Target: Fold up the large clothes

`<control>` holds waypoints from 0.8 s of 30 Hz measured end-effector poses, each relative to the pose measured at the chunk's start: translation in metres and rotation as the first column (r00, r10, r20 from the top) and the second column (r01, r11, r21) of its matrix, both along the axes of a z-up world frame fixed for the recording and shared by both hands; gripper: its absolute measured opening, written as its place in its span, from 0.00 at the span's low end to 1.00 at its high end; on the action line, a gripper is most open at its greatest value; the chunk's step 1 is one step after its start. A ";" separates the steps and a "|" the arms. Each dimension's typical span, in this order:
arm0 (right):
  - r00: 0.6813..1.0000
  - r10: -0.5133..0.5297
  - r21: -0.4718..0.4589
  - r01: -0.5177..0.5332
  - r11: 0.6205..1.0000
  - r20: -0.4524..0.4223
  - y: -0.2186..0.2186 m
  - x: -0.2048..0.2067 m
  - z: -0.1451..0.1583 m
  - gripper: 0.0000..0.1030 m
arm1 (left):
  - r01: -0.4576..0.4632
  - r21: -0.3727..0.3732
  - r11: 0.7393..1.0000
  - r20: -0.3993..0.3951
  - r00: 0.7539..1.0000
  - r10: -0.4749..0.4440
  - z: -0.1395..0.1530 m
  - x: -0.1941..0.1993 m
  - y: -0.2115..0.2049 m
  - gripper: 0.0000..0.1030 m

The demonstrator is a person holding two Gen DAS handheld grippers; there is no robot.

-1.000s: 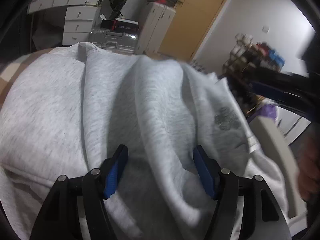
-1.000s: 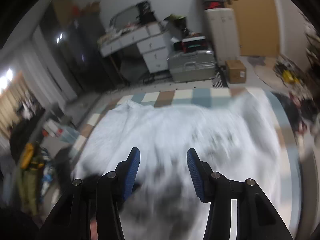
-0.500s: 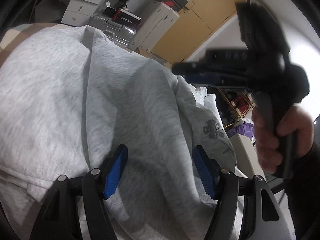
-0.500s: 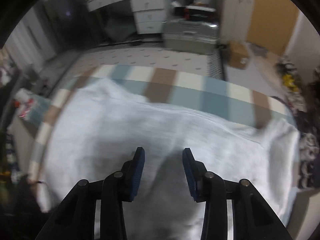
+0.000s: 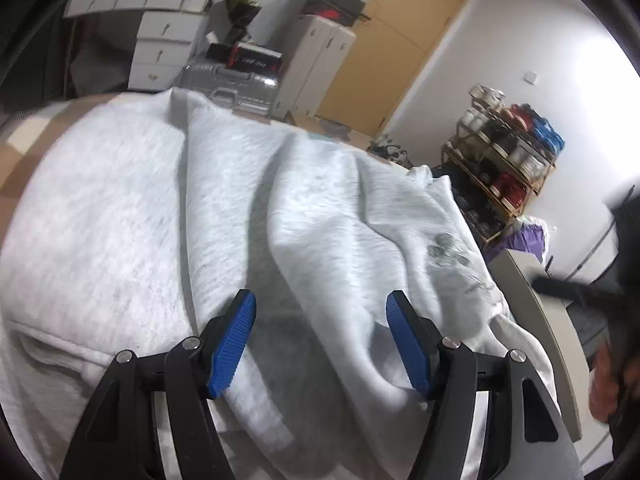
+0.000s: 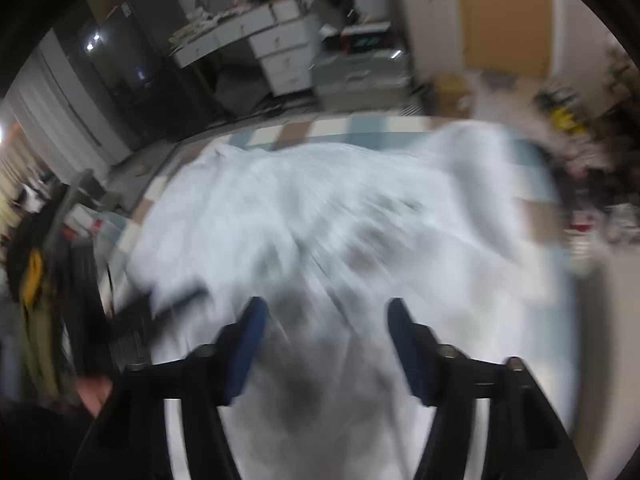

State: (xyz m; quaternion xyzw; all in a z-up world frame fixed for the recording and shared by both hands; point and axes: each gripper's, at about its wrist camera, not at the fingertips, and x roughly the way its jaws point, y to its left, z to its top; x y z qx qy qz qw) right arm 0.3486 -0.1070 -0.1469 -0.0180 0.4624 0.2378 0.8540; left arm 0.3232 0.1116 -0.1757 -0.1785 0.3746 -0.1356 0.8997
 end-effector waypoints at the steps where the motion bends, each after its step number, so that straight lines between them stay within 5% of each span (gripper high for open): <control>1: 0.999 -0.032 -0.032 0.033 0.999 0.028 -0.019 -0.027 0.000 0.70 | 0.007 0.009 1.000 0.025 1.000 -0.008 0.006 -0.009 0.002 0.61; 5: 0.993 -0.122 -0.034 0.122 0.992 0.003 -0.086 -0.101 -0.017 0.72 | 0.000 -0.011 1.000 0.008 1.000 0.000 0.042 -0.045 0.017 0.61; 10: 0.986 -0.166 -0.065 0.166 0.984 -0.003 -0.134 -0.162 -0.038 0.72 | 0.004 0.092 0.996 0.021 1.000 -0.006 0.071 -0.146 0.029 0.63; 12: 0.988 -0.157 -0.081 0.156 0.984 0.001 -0.141 -0.177 -0.045 0.72 | -0.026 0.136 0.990 -0.008 1.000 0.027 0.067 -0.175 0.035 0.71; 18: 0.990 -0.126 -0.139 0.133 0.981 0.055 -0.137 -0.197 -0.061 0.72 | -0.138 0.174 0.975 -0.137 0.977 0.163 0.039 -0.258 0.063 0.72; 24: 0.986 -0.154 -0.116 0.161 0.980 0.064 -0.148 -0.215 -0.067 0.72 | -0.196 0.070 0.978 -0.284 0.936 0.208 0.001 -0.283 0.075 0.71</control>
